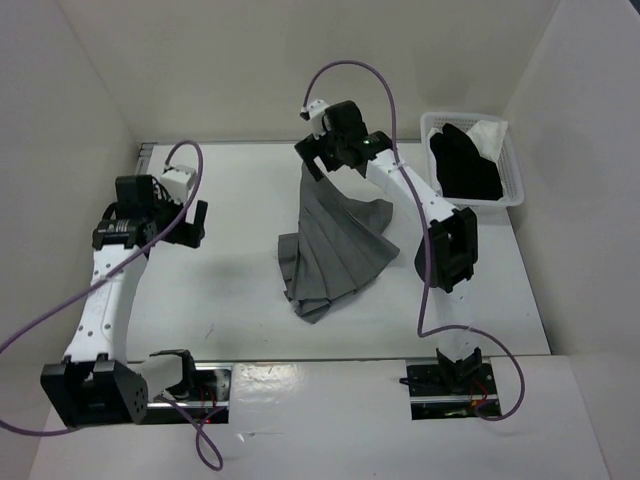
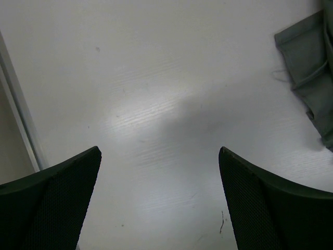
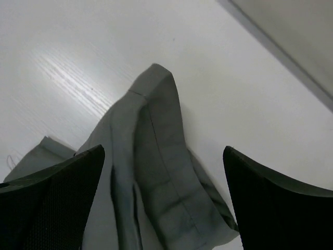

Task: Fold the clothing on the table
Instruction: Move the skirt to the center of the board, then flatten the skirt out

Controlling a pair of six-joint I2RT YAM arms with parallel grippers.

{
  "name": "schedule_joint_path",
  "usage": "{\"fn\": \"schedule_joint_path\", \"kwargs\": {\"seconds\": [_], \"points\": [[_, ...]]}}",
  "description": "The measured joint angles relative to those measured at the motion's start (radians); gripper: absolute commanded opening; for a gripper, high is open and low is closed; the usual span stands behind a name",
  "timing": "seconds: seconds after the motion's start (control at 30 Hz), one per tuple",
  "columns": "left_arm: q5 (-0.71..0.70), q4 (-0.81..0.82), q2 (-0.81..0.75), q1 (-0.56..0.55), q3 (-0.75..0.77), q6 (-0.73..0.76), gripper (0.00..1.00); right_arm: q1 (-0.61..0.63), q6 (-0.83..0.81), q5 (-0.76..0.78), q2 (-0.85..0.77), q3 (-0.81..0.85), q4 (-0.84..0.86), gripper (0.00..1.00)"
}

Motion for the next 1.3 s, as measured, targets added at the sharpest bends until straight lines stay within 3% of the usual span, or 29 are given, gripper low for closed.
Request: {"fn": "schedule_joint_path", "kwargs": {"seconds": [0.13, 0.43, 0.6, 0.8, 1.2, 1.3], "points": [[0.039, -0.017, 0.177, -0.033, 0.16, -0.003, 1.0, -0.013, -0.022, 0.051, -0.083, -0.024, 0.014, 0.98], [0.06, -0.042, 0.55, -0.251, 0.6, -0.011, 1.0, -0.364, -0.073, 0.059, -0.602, -0.532, 0.039, 0.98], [0.019, -0.082, 0.745, -0.371, 0.867, -0.06, 1.0, -0.452, -0.085, 0.021, -0.815, -0.727, 0.011, 0.98], [0.005, -0.139, 0.976, -0.39, 1.2, -0.148, 1.0, -0.58, -0.076, -0.065, -0.958, -0.863, -0.007, 0.98], [-0.066, -0.213, 1.265, -0.393, 1.502, -0.265, 1.0, -0.851, -0.036, -0.285, -1.088, -0.972, -0.032, 0.98], [-0.083, -0.217, 1.32, -0.404, 1.534, -0.301, 0.93, -0.896, -0.028, -0.324, -1.09, -0.978, -0.036, 0.98]]}}
